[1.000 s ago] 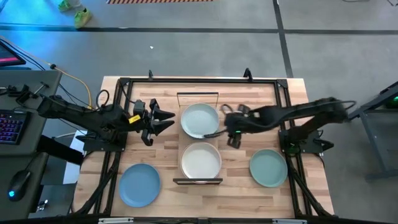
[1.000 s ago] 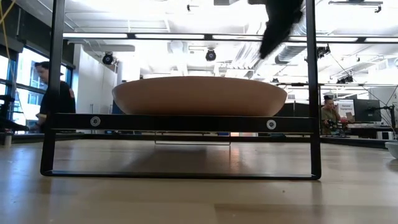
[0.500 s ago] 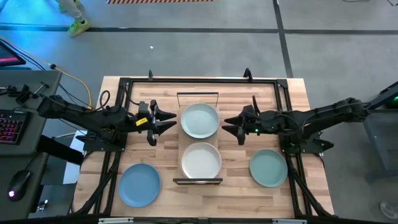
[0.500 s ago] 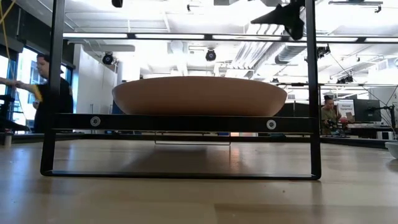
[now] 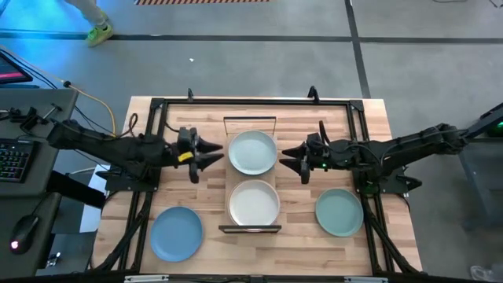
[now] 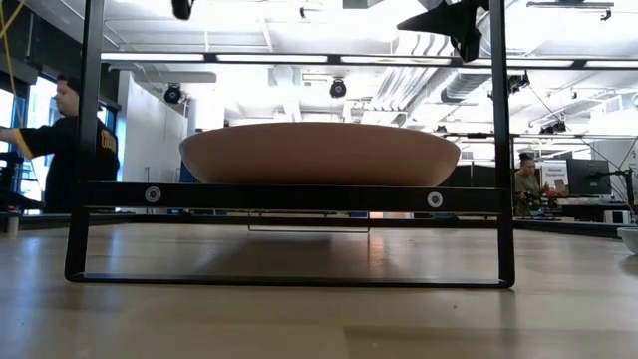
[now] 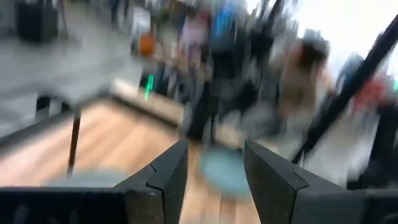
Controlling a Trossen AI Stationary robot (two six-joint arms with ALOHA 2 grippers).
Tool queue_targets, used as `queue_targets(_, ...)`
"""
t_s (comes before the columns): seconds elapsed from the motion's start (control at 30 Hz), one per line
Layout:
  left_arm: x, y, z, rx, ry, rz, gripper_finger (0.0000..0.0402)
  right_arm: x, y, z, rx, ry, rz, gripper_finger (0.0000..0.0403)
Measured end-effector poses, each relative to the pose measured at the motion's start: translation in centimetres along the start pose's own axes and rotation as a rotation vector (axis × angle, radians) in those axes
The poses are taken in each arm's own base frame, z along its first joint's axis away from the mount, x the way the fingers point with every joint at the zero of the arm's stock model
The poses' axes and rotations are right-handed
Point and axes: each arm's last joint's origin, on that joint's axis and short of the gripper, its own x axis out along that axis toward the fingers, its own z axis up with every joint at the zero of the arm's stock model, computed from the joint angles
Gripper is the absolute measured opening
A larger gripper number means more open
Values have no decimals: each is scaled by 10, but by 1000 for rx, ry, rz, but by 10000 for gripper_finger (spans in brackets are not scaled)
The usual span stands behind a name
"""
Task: Place and stack plates onto a shelf
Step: Stack the blue plate on top of the gray plate on the shelf
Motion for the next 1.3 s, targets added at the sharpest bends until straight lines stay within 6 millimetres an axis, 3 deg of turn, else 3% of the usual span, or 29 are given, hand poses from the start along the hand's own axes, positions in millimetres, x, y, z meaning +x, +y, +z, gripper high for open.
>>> queue_targets(0.2, -12, -10, -14, 40, 501, 0, 142, 0, 0, 0, -1, 1, -2, 194)
queue_targets(0.33, -26, -20, -47, 11, 864, -45, 142, 0, -1, 0, -3, 5, -4, 194)
queue_targets(0.5, -39, -31, -89, 163, 1205, 41, 142, 0, -1, -1, -4, 6, -6, 194)
queue_targets(0.9, -18, -46, -153, 491, 1390, 61, 142, 0, -1, -2, 1, 17, -13, 194)
queue_targets(1.07, -7, -43, -162, 491, 1397, 10, 142, 0, -2, -2, 0, 24, -18, 194)
queue_targets(1.3, -14, -26, -180, 472, 1439, -7, 142, 0, -3, -3, -4, 34, -25, 194)
